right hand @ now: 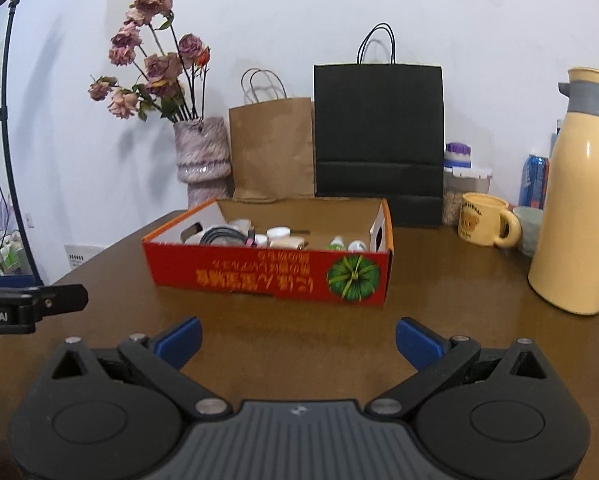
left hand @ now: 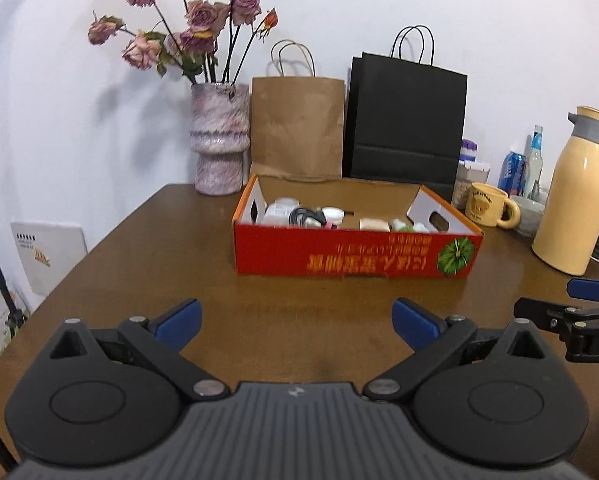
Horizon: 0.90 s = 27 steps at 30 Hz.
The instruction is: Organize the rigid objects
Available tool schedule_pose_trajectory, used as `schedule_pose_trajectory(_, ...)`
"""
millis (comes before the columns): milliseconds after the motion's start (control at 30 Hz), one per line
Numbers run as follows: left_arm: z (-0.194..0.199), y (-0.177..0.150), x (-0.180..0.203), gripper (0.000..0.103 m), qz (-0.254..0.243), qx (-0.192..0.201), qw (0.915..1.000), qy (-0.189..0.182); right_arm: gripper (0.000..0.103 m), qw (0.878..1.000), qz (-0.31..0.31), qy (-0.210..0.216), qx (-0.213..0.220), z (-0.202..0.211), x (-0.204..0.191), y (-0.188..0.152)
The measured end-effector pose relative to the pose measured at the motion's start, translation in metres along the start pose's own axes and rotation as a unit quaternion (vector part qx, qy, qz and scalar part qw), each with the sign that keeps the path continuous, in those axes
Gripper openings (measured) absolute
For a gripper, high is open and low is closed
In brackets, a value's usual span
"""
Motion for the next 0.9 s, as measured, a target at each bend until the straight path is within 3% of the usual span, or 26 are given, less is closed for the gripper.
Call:
schedule_pose_trajectory(267,0.013,-0.011,0.003,0.103,-0.009,-0.004,0.9999,-0.001,0.103,1.000,0.001,-0.005,-0.008,0.015,-0.003,-0.015)
schedule_pose_trajectory(900,0.019,-0.012,0.005,0.103,-0.012,0.000,0.9999,-0.001,0.103,1.000,0.001,-0.006,-0.002,0.020,-0.002,-0.012)
Point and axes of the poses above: each gripper's, at about its wrist camera, not at the fingertips, and z roughly against the way its jaws point, x to its right, y to its top, the point moved 5 cm from there along -z, roughly the way its jaws point, and after that the axes turned 4 degrees about -z, right-handed, at the moved point
